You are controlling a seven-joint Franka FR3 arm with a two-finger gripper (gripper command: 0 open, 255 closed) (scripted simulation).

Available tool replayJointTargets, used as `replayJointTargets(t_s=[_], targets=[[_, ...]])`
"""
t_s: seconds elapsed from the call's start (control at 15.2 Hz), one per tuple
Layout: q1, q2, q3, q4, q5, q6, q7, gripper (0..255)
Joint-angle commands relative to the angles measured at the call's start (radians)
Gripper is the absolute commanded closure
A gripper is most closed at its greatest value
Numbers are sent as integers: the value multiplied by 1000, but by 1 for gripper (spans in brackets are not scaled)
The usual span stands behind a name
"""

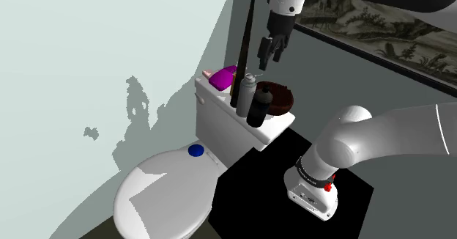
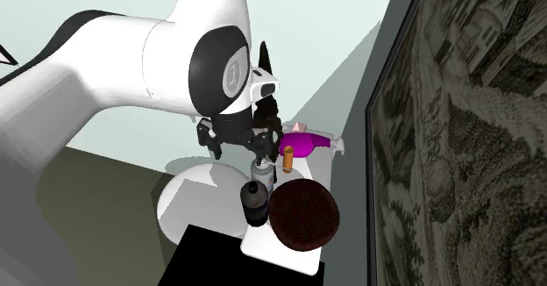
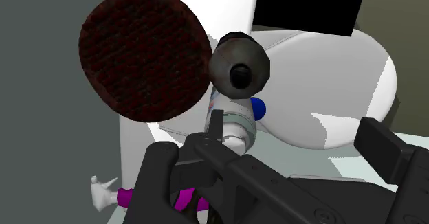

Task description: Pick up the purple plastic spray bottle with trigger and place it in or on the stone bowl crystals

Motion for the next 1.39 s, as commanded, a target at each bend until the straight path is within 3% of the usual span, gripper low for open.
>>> replayJointTargets(t_s=[0.0, 0.59, 1.32], targets=[[0, 0, 0, 0, 0, 0, 0, 0], [-98, 305, 101, 68, 3, 245, 346, 0], [-196, 702, 130, 281, -94, 419, 760, 0]])
